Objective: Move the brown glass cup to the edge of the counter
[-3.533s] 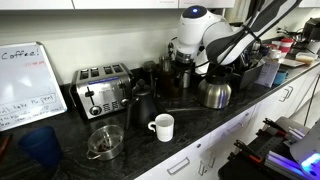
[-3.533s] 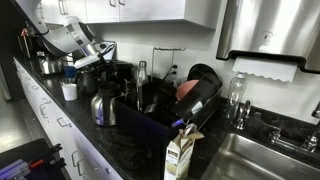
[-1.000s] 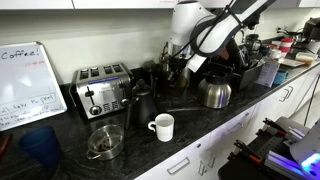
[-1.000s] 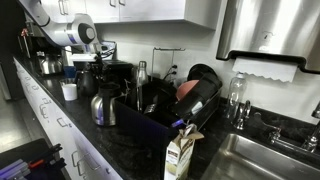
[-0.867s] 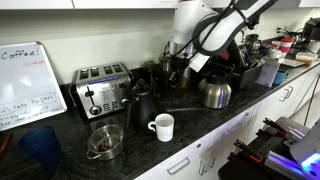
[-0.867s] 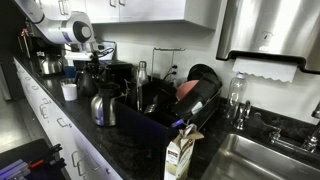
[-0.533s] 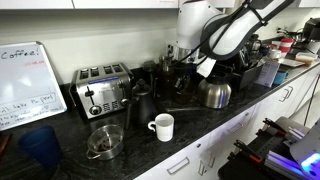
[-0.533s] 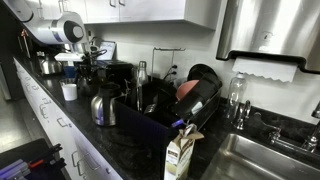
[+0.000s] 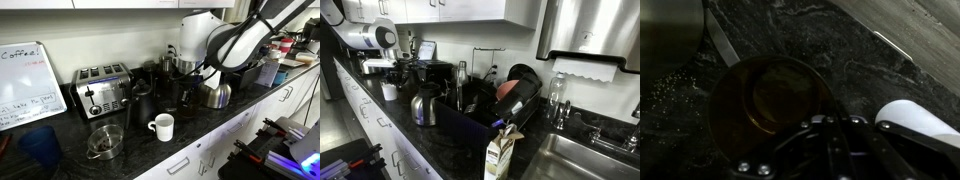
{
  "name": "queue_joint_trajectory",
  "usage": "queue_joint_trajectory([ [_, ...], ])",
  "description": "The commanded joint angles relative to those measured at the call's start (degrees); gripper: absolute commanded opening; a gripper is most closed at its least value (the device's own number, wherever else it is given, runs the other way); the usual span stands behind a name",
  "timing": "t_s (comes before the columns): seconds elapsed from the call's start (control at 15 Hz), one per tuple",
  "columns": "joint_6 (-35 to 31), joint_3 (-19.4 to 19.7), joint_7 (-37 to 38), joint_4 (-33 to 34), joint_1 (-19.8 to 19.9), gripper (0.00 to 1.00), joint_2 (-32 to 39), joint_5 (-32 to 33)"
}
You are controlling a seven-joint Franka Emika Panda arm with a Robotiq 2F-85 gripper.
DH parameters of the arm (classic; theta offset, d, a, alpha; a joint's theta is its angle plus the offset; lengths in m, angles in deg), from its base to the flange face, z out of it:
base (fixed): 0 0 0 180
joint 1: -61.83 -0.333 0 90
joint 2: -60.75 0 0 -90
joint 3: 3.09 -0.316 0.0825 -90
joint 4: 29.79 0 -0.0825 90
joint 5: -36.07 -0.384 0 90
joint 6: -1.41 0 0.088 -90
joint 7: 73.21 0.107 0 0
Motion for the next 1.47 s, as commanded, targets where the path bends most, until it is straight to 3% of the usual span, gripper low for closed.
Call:
queue_joint_trajectory([
  [0.0,1.55,-0.24,-1.8,1.07,-0.14,0.01,1.76,-0.97],
  [0.33,2.32,-0.51,-3.54,1.16,-0.42,0.01,2.13,-1.3],
  [0.47,3.1,-0.49,-4.23,1.41,-0.4,0.31,1.99,-1.81],
  [1.07,6.34,0.38,-9.92,3.92,0.29,0.93,-3.22,-11.89],
  [1.2,8.43,1.02,-10.35,4.79,0.52,1.0,-5.24,-12.43],
  [1.27,5.69,0.59,-8.41,4.22,0.3,0.88,-3.82,-10.75],
  [1.4,7.18,0.88,-8.62,4.55,0.43,1.0,-5.28,-10.93],
])
